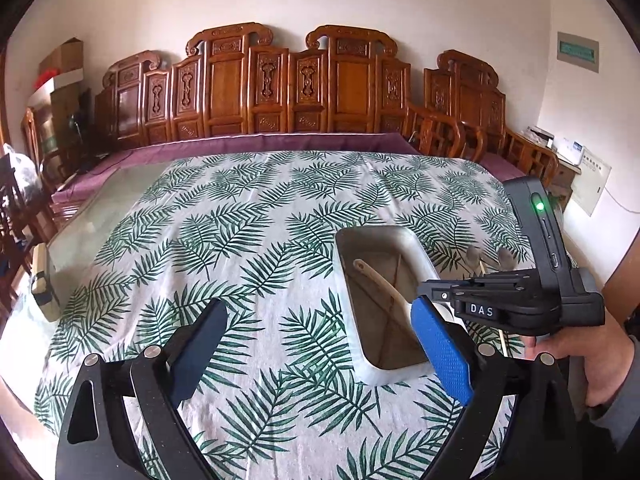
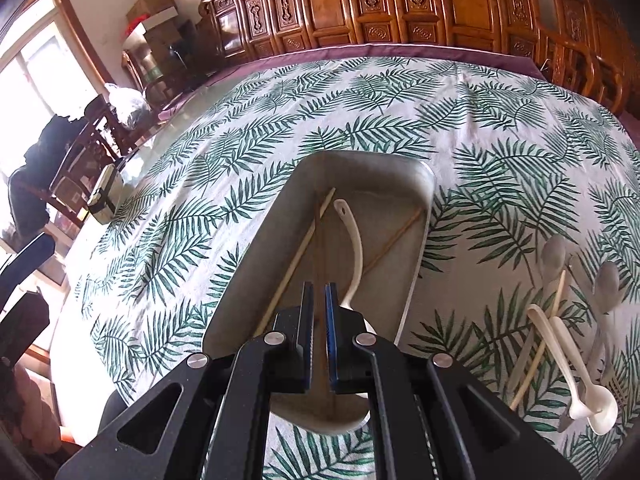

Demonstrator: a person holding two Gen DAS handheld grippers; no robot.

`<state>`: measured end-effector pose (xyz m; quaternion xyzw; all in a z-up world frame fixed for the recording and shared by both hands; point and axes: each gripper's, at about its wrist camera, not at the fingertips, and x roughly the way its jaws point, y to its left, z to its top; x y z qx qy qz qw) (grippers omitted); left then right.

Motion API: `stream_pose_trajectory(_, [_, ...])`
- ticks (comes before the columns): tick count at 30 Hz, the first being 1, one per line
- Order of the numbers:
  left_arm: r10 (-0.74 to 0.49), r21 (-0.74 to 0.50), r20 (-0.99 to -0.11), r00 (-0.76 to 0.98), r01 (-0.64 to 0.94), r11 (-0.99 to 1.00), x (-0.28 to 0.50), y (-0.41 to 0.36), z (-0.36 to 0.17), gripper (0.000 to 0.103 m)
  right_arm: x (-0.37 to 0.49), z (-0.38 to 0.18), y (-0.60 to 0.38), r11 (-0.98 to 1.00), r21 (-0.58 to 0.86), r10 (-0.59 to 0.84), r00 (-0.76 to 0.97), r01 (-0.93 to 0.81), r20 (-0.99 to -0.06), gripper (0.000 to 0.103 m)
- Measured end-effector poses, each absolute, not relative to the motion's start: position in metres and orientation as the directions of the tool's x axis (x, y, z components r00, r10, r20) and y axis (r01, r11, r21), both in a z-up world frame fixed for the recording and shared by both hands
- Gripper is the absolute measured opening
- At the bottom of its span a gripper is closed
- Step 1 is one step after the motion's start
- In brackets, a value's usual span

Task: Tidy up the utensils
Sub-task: 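Lower the held chopstick into the grey tray and open the right gripper, then move the right gripper to the pile and grasp a white plastic utensil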

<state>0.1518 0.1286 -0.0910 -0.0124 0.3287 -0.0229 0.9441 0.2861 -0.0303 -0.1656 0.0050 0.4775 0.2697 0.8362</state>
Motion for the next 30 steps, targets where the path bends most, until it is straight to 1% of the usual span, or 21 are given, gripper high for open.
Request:
stream_pose_trajectory(14, [-0.069,-0.014,-0.627,0.776,0.078,0.997,0.146,0.109,-0.094,0.09,0.255,-0.147,-0.095,0.868,0.168,0.405,0.473,-0.467,-0.783,0.007])
stream_pose_trajectory(16, [-0.073,-0.012,-0.631,0.773,0.084,0.996,0.146,0.106,-0.095,0.09,0.252,-0.146,-0.112,0.876,0.163,0.396,0.484,-0.455,-0.78,0.013])
stream_pose_trajectory(22, [-0.097,-0.005,-0.642,0.76,0.123,0.992,0.145,0.09,-0.1,0.09,0.25,-0.149,-0.166,0.9,0.14,0.353,0.502,-0.413,-0.79,0.015])
stream_pose_trajectory(23, [-0.101,0.0,-0.644,0.759,0.133,0.991,0.145,0.085,-0.101,0.09,0.251,-0.15,-0.177,0.903,0.134,0.344,0.501,-0.407,-0.794,0.017])
stream_pose_trajectory(25, [-0.102,0.012,-0.647,0.755,0.144,0.989,0.144,0.077,-0.103,0.09,0.252,-0.153,-0.192,0.908,0.122,0.329,0.503,-0.401,-0.799,0.025])
stream_pose_trajectory(30, [-0.122,0.022,-0.673,0.73,0.185,0.983,0.146,0.053,-0.112,0.09,0.256,-0.162,-0.23,0.922,0.108,0.297,0.501,-0.372,-0.813,0.032])
